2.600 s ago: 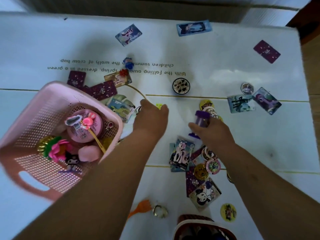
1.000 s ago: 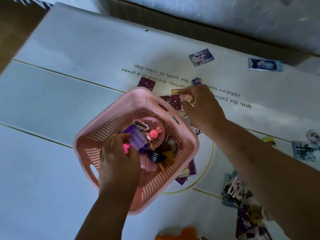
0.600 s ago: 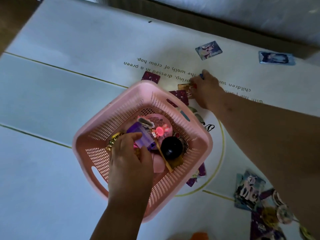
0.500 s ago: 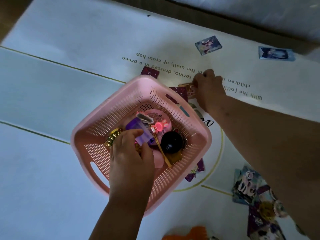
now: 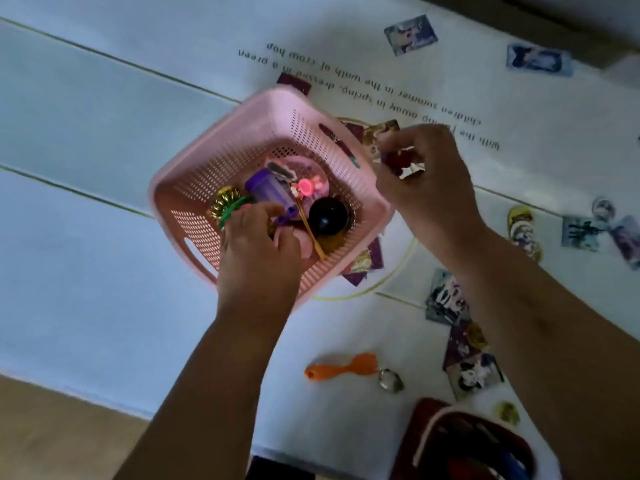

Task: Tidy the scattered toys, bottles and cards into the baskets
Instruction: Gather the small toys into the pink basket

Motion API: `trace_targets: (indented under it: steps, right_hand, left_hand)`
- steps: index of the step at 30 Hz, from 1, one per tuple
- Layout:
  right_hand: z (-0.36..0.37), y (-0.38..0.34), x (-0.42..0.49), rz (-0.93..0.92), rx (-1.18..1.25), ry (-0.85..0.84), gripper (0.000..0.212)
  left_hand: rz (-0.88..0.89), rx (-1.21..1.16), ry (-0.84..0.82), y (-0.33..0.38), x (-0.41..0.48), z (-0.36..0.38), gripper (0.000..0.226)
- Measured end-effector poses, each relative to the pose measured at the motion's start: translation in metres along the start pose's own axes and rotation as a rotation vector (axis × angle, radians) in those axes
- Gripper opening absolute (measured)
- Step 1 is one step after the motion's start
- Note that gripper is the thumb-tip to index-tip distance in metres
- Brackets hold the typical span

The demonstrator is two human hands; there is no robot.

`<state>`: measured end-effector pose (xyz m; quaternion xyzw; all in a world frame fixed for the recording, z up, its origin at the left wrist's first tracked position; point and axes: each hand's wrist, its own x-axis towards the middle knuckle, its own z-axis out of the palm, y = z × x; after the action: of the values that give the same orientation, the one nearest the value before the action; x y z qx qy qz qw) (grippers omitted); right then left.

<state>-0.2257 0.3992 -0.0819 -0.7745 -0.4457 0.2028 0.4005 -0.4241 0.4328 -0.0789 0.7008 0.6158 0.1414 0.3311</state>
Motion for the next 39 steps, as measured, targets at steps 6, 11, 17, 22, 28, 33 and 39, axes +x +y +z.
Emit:
trace_targets:
  steps: [6, 11, 17, 22, 28, 33, 39]
  right_hand:
    - [-0.02, -0.014, -0.045, 0.138, -0.088, -0.174, 0.014]
    - [-0.037, 0.019, -0.105, 0.354, -0.537, -0.711, 0.02]
    - [0.015, 0.032, -0.154, 0.231, -0.986, -1.295, 0.044]
    - [0.028, 0.042, -0.158, 0.205, -0.968, -1.244, 0.025]
    - [-0.016, 0.058, -0.156, 0.441, -0.619, -0.941, 0.023]
    - [-0.103, 0.08, -0.164, 0.876, 0.168, -0.33, 0.01]
    - [-0.197, 0.124, -0.205, 1.081, 0.581, 0.128, 0.031]
  left_hand:
    - [0.029, -0.046, -0.05, 0.018, -0.046, -0.001, 0.021]
    - [0.072, -0.024, -0.331, 0.012, -0.098, 0.033, 0.018]
    - [0.171, 0.597, -0.613, -0.043, -0.144, 0.088, 0.032]
    - [0.202, 0.655, -0.563, -0.054, -0.143, 0.099, 0.009]
    - [-0.016, 0.332, -0.541, -0.022, -0.135, 0.103, 0.014]
    - [-0.095, 0.111, -0.521, 0.02, -0.136, 0.108, 0.013]
    - [-0.044, 0.153, -0.581, 0.051, -0.143, 0.12, 0.009]
